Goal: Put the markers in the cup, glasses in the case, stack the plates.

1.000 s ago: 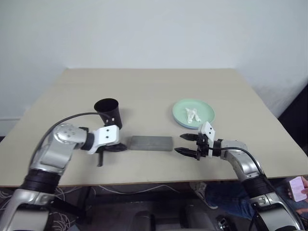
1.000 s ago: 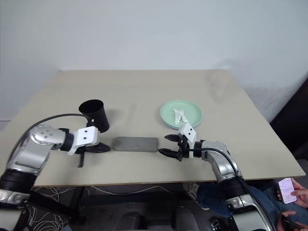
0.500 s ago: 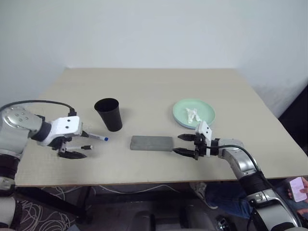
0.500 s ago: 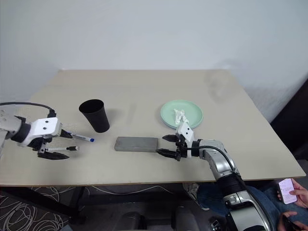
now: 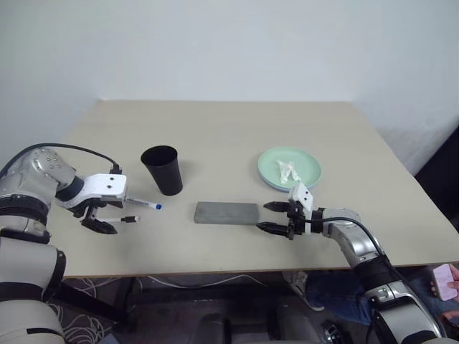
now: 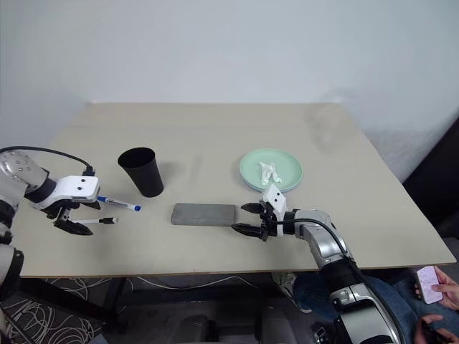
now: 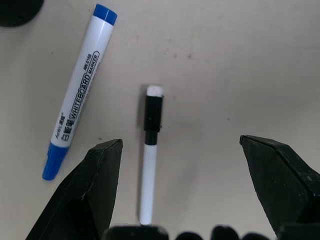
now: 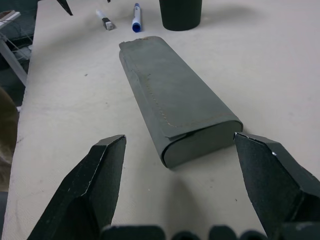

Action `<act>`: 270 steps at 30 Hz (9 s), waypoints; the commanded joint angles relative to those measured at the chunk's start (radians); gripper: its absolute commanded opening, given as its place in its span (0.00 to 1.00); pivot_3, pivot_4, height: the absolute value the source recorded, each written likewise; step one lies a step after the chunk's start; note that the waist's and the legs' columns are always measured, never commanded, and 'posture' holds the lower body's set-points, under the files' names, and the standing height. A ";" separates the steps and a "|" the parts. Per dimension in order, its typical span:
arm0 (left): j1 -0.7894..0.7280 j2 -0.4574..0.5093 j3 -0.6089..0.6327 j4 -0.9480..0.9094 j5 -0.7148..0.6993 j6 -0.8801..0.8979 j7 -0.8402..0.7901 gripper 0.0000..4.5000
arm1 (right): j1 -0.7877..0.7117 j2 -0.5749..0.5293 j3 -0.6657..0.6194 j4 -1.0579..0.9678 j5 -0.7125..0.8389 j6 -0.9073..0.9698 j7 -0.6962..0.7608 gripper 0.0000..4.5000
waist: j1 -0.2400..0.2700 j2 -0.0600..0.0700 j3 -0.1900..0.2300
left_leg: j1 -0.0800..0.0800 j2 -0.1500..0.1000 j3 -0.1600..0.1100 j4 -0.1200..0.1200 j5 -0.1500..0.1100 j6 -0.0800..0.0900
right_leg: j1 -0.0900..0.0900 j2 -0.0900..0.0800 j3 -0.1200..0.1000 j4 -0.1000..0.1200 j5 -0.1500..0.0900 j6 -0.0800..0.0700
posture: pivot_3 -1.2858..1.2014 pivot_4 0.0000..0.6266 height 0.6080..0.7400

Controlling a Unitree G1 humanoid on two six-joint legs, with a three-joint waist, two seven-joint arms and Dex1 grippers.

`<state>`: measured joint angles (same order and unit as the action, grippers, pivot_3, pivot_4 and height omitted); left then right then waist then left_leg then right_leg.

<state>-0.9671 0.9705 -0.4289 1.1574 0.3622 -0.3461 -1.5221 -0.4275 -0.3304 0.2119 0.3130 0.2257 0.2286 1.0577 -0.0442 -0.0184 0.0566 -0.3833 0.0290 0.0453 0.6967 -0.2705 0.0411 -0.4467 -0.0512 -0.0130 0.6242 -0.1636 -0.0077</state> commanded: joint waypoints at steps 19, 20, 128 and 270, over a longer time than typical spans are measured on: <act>-0.031 -0.060 -0.047 0.116 0.157 -0.002 0.112 0.38 | -0.005 -0.009 -0.027 -0.030 0.010 -0.017 -0.030 0.83 | 0.000 -0.001 0.000 | -0.003 0.000 -0.001 0.001 0.000 0.000 | -0.003 0.000 0.000 0.001 0.000 0.001 | 0.52 0.00 0.86; -0.028 -0.061 -0.046 0.116 0.157 -0.001 0.114 0.29 | -0.007 -0.008 -0.026 -0.028 0.009 -0.018 -0.031 0.83 | 0.000 -0.001 0.000 | -0.003 0.000 -0.001 0.001 0.000 0.000 | -0.003 0.000 0.000 0.001 0.000 0.000 | 0.52 0.00 0.86; 0.224 -0.374 0.622 -0.497 -0.564 0.242 0.801 0.55 | -0.012 -0.016 -0.010 -0.035 0.000 -0.010 -0.013 0.83 | 0.000 -0.002 -0.001 | 0.002 0.000 -0.001 0.003 0.000 -0.001 | 0.003 0.000 0.000 0.001 0.002 0.000 | 0.52 0.00 0.86; -0.213 -0.238 0.657 -0.193 -0.577 0.362 0.285 0.02 | -0.019 -0.004 -0.010 0.008 -0.027 -0.030 -0.031 0.83 | -0.006 -0.006 -0.001 | -0.011 0.000 -0.002 0.013 0.000 -0.001 | -0.011 0.002 0.002 0.017 0.001 0.000 | 0.52 0.00 0.86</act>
<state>-1.1376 0.7064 0.1802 0.9732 -0.1775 0.0268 -1.2972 -0.4202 -0.3307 0.2134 0.3408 0.1939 0.2143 1.0206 -0.0501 -0.0246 0.0556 -0.3939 0.0288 0.0434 0.7101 -0.2707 0.0404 -0.4578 -0.0493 -0.0106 0.6414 -0.1622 -0.0072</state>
